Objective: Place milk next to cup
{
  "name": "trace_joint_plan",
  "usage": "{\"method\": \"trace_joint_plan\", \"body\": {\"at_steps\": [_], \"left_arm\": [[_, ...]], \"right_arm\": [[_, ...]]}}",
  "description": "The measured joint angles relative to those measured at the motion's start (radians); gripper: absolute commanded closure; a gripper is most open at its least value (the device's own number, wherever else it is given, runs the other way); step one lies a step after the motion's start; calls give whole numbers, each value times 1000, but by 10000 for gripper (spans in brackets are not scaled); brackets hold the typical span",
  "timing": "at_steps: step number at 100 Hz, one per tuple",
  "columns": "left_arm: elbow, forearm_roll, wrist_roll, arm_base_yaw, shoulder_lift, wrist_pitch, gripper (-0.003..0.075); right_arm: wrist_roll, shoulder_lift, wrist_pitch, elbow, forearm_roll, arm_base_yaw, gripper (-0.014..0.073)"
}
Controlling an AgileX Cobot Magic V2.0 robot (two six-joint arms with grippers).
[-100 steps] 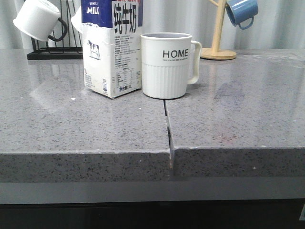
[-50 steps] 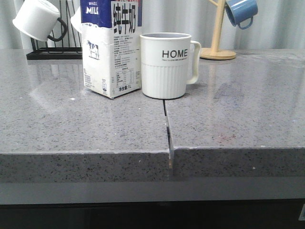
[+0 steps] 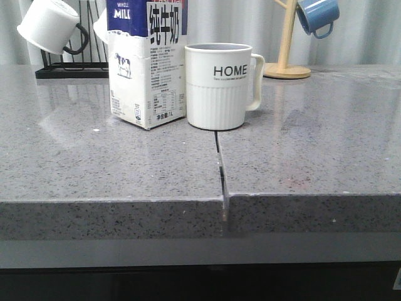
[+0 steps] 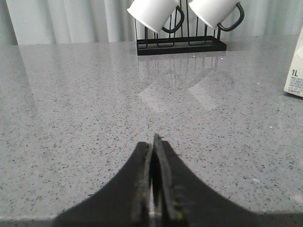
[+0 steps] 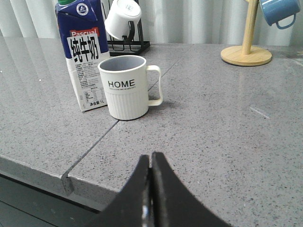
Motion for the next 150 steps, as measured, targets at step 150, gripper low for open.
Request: {"method": "trace_joint_plan", "body": {"at_steps": [150], "left_arm": [[0,0,-2,0,0,2,741]], "right_arm": [[0,-42,-329,317,-16,-473,662]]}}
